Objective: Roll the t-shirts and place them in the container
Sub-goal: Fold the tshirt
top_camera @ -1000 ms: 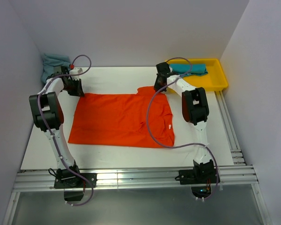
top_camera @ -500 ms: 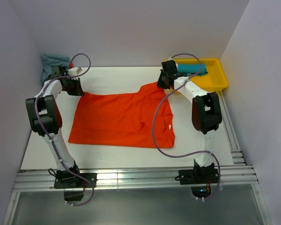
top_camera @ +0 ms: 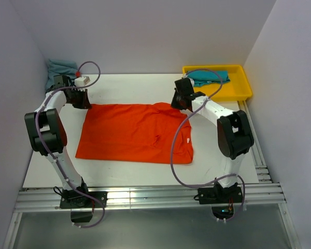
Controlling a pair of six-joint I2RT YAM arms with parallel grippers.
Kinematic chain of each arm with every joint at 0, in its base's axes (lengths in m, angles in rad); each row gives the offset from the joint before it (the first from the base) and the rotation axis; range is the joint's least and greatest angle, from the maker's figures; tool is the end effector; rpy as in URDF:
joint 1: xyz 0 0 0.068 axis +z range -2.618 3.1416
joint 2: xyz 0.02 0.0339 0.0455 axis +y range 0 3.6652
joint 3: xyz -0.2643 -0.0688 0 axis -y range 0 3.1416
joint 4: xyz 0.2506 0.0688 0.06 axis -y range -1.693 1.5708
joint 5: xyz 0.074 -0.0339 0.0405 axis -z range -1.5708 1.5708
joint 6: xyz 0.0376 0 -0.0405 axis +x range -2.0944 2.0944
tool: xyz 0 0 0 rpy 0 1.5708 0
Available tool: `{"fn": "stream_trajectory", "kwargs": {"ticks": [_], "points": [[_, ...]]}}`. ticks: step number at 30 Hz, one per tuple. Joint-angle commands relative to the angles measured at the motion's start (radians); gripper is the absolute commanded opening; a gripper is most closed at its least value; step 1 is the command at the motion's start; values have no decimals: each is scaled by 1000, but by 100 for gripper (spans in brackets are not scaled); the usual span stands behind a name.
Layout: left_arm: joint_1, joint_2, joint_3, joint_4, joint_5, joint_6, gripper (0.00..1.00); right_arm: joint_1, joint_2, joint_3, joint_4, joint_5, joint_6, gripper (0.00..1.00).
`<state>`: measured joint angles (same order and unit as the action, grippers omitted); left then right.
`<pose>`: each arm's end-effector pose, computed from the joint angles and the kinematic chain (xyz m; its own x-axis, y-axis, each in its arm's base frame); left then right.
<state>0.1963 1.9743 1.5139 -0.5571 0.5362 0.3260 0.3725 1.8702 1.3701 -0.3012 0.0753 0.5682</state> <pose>0.4263 0.0652 0.2085 -0.7599 0.1296 -0.6370 0.3578 0.9015 -0.2435 0.3961 0.1518 0.2184 -0.7329 0.2897 -0.6155 0.0952 0.9396 0.3289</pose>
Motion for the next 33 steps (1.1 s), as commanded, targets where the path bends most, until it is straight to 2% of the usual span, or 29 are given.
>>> {"fn": "stream_trajectory", "kwargs": {"ticks": [1, 6, 18, 23, 33], "points": [[17, -89, -24, -32, 18, 65, 0, 29, -118, -51, 28, 58, 24, 4], [31, -126, -52, -99, 2, 122, 0, 49, -219, -164, 16, 90, 68, 4], [60, -190, -155, -145, -48, 218, 0, 118, -460, -449, 8, 146, 185, 3], [78, -204, -188, -164, -54, 246, 0, 137, -546, -520, 4, 152, 214, 3], [92, -235, -242, -171, -54, 274, 0, 181, -614, -612, -4, 164, 257, 3]]}}
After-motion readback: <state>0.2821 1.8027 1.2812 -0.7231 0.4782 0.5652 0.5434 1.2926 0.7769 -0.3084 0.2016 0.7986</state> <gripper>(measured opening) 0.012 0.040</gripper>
